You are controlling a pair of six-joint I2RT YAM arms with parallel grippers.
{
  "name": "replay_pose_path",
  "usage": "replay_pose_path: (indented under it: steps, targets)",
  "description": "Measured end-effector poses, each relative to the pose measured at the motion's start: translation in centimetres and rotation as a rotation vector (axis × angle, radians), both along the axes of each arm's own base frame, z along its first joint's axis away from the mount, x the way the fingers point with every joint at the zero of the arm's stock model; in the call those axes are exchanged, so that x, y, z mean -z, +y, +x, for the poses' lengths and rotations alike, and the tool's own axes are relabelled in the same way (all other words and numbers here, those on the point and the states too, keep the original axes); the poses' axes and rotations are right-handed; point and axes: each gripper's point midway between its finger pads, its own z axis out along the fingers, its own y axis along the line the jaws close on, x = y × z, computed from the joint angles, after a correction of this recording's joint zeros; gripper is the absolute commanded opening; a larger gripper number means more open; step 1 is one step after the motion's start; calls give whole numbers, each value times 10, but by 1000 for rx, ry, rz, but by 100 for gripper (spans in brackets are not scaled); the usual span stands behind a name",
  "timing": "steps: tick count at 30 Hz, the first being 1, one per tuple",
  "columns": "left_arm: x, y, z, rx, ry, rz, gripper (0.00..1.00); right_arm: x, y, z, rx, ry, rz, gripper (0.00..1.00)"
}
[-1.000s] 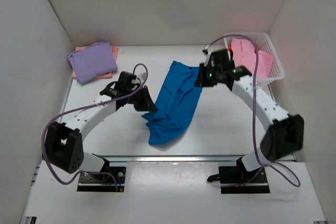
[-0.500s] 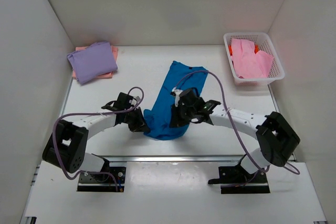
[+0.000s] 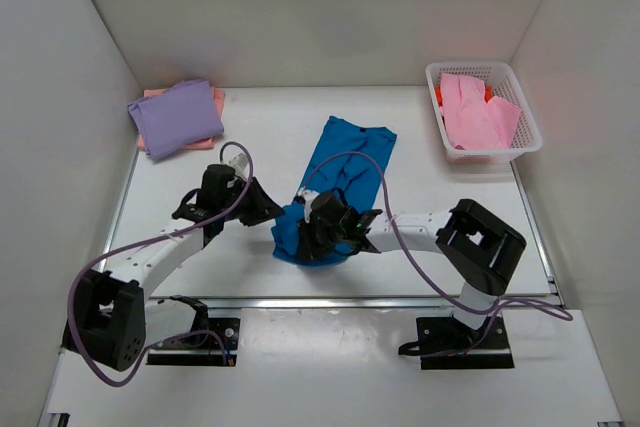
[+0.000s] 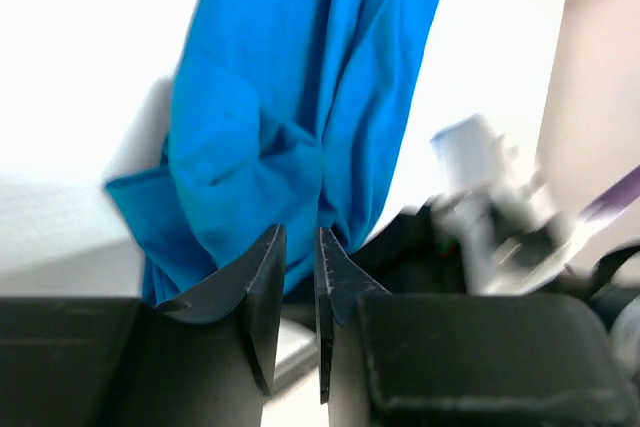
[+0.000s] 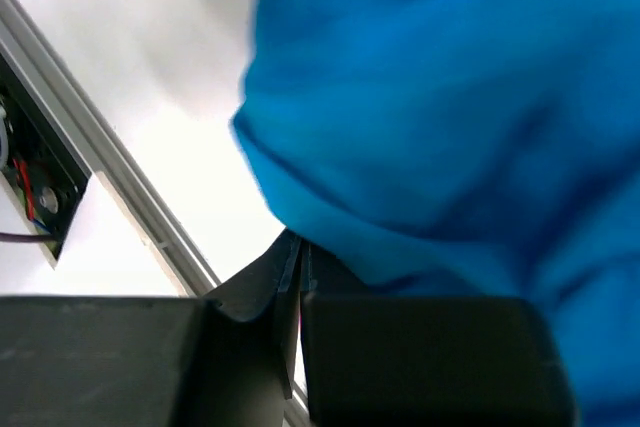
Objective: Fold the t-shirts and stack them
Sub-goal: Rotate the tshirt 90 degrees
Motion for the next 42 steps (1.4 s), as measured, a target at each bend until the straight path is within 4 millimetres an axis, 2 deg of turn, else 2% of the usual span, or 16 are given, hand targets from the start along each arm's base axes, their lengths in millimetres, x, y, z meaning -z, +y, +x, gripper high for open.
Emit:
replay_pose_path:
  steps: [4,8,14,18,23,26,29,32,33,35,38,42]
  targets:
    - [-7,9,12,-53,-43,-2,31,5,13,-15,-28,-20,-8,0]
    - [-8,20,19,-96,-54,3,30,3,21,-20,-33,-60,-1,0]
    - [-14,34,25,-138,-76,10,31,4,26,-9,-12,-99,-8,0]
    - [-21,35,25,-142,-104,7,31,12,37,6,-2,-117,-30,1]
    - [-21,39,26,-146,-107,14,32,19,50,21,-14,-134,-63,0]
    - [-19,43,27,-152,-106,27,32,21,52,19,-37,-128,-76,0]
    - [-18,49,28,-157,-114,43,30,22,49,7,-73,-110,-81,1]
    - [-15,54,30,-146,-106,82,29,24,34,-20,-129,-75,-90,0]
    - [-17,54,35,-136,-111,101,28,25,21,-40,-172,-40,-105,0]
    - [-17,50,44,-102,-102,143,28,27,4,-59,-208,-15,-104,1]
    - [-22,24,79,-21,-123,178,26,27,-38,-87,-236,42,-122,0]
    - [-8,-18,98,75,-125,187,24,40,-85,-102,-213,129,-195,0]
